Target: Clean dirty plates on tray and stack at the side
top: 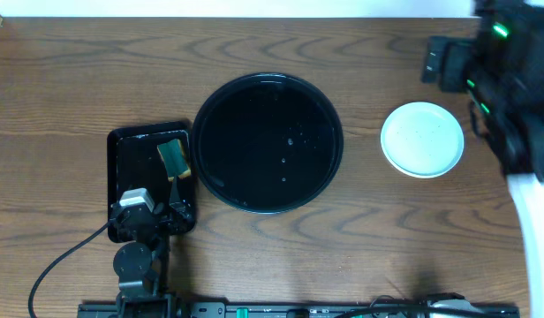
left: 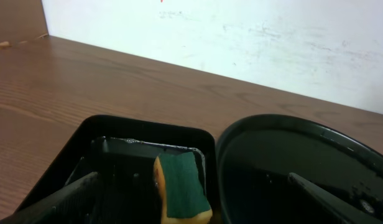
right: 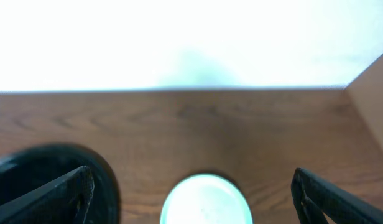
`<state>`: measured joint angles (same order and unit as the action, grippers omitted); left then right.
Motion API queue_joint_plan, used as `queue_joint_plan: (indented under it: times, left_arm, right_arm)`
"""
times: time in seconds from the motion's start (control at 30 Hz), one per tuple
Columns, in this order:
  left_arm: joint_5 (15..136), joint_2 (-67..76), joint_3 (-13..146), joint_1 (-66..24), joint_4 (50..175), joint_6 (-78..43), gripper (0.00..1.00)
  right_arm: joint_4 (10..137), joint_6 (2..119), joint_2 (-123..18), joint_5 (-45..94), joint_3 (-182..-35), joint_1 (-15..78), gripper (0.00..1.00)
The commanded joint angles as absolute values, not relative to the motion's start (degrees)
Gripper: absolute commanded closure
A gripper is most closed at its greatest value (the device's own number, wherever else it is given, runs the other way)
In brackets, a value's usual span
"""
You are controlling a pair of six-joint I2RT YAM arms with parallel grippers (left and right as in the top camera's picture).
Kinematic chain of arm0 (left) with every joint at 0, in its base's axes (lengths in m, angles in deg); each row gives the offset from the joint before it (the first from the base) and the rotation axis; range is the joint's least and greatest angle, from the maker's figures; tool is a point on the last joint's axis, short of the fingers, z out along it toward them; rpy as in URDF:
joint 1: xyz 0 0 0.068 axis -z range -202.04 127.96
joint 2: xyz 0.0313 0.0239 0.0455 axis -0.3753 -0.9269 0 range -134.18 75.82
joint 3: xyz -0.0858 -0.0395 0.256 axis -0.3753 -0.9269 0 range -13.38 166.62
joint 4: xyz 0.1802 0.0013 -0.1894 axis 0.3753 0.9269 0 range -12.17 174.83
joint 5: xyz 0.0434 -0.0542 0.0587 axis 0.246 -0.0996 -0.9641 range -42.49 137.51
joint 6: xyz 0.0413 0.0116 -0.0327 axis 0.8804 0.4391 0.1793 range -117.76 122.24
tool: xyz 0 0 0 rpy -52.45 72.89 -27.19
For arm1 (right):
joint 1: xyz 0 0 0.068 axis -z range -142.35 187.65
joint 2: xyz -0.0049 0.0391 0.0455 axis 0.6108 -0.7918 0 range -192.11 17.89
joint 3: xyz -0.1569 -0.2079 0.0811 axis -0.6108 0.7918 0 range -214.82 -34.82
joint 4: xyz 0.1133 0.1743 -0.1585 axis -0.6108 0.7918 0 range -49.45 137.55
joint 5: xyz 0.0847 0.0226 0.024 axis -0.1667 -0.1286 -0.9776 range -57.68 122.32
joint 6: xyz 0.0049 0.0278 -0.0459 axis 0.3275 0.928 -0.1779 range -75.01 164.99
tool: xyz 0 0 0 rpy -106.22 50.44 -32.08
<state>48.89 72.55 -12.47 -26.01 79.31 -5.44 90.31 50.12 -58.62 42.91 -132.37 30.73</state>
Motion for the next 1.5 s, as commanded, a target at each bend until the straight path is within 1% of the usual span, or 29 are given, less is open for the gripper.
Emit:
queue_joint_plan:
  times: [0.0, 0.1, 0.2, 0.3, 0.5, 0.53, 0.8, 0.97, 1.27, 1.4, 1.47]
  left_arm:
    - [48.0, 72.5, -13.2, -25.8, 82.0, -4.9, 0.09]
    - [48.0, 72.5, -13.2, -25.8, 82.0, -4.9, 0.09]
    - [48.0, 72.5, -13.2, -25.8, 82.0, -4.9, 0.09]
    - [48.0, 72.5, -13.2, -25.8, 82.0, -4.9, 0.09]
    - [48.0, 72.5, -13.2, -25.8, 82.0, -4.9, 0.09]
    - [48.0, 72.5, -13.2, -25.8, 82.0, -4.9, 0.09]
    - [48.0, 72.5, -13.2, -25.8, 82.0, -4.9, 0.09]
    - [48.0, 72.5, -13.2, -25.8, 82.0, -4.9, 0.09]
    - [48.0, 72.5, -13.2, -25.8, 82.0, -4.9, 0.09]
    - [48.0, 72.5, -13.2, -25.8, 82.0, -4.9, 0.09]
    - [48.0, 72.5, -13.2, -25.8, 82.0, -4.9, 0.09]
  right_arm:
    - [90.0, 49.2, -51.9, 41.0, -130.3, 30.3, 0.01]
    - [87.8, 49.2, -44.7, 41.0, -125.5, 30.3, 0.01]
    - [83.6, 49.2, -37.0, 41.1, -117.4, 30.4, 0.01]
    - [77.8, 49.6, -28.5, 41.0, -106.5, 31.0, 0.01]
    - [65.6, 55.8, -13.9, 41.0, -83.2, 32.4, 0.01]
    - [62.3, 57.4, -10.9, 40.8, -77.6, 32.8, 0.01]
    - [47.9, 58.5, -0.1, 39.7, -54.5, 33.0, 0.01]
    - [44.4, 58.5, 3.8, 39.7, -46.7, 33.0, 0.01]
    - [39.1, 58.0, 9.3, 37.8, -38.1, 32.7, 0.01]
    - [37.9, 57.5, 12.0, 36.6, -35.0, 32.6, 0.01]
    - [39.5, 55.0, 13.2, 35.2, -35.1, 32.3, 0.01]
